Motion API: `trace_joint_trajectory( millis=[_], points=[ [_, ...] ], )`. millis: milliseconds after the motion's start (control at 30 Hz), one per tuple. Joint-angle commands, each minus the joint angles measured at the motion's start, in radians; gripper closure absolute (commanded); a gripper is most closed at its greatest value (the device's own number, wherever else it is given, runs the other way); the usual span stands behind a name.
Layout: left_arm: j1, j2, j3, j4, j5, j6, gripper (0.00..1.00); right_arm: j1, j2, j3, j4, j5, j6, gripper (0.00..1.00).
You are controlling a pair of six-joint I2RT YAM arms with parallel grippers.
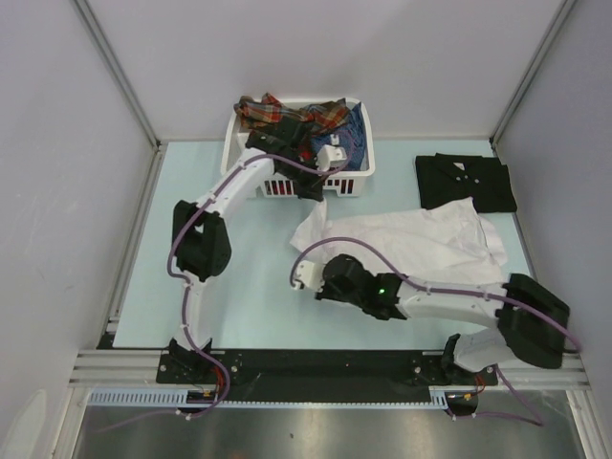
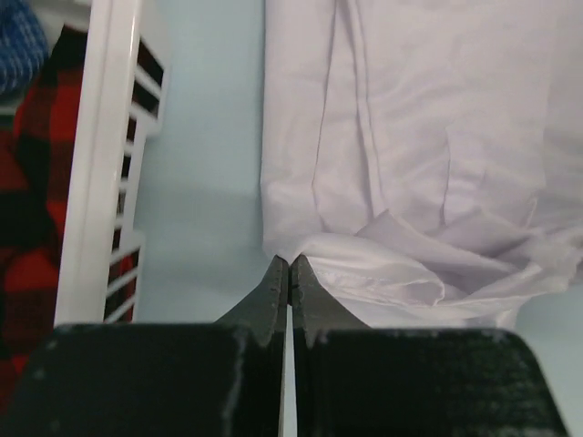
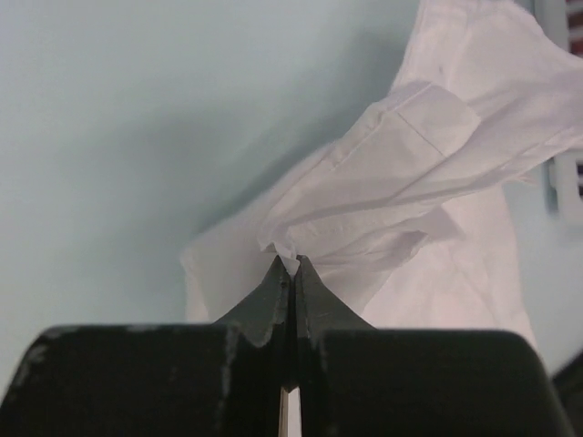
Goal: Fold and stack the long sleeve shirts
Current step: Fold the shirt
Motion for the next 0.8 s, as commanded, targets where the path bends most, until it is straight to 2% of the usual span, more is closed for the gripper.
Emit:
trace_joint_trajectory(
  millis=[0, 67, 167, 333, 433, 533, 667, 767],
  points=[
    [-0.075, 0.124, 0.231, -0.029, 0.029, -0.124, 1.00, -0.093, -0.235, -0.075, -0.177, -0.043, -0.050, 1.00],
    [-0.103, 0.190, 0.349, -0.028, 0.032, -0.150, 1.00, -0.132, -0.310, -0.129, -0.249, -0.055, -0.076, 1.00],
    [-0.175, 0.256, 0.424, 0.018, 0.017, -0.204, 1.00, -0.224, -0.442, -0.190, -0.344, -0.087, -0.136, 1.00],
    [-0.247, 0.296, 0.410, 0.169, -0.009, -0.274, 1.00, -0.381, -0.597, -0.253, -0.486, -0.165, -0.220, 1.00],
    [-0.273, 0.321, 0.389, 0.271, -0.047, -0.342, 1.00, -0.438, -0.628, -0.312, -0.496, -0.191, -0.268, 1.00],
    [-0.279, 0.341, 0.353, 0.383, -0.078, -0.412, 1.00, -0.559, -0.611, -0.333, -0.470, -0.256, -0.316, 1.00],
    [-0.296, 0.370, 0.352, 0.442, -0.092, -0.440, 1.00, -0.737, -0.559, -0.342, -0.456, -0.320, -0.380, 1.00],
    [-0.304, 0.385, 0.350, 0.466, -0.101, -0.443, 1.00, -0.790, -0.525, -0.342, -0.433, -0.334, -0.403, 1.00]
  ],
)
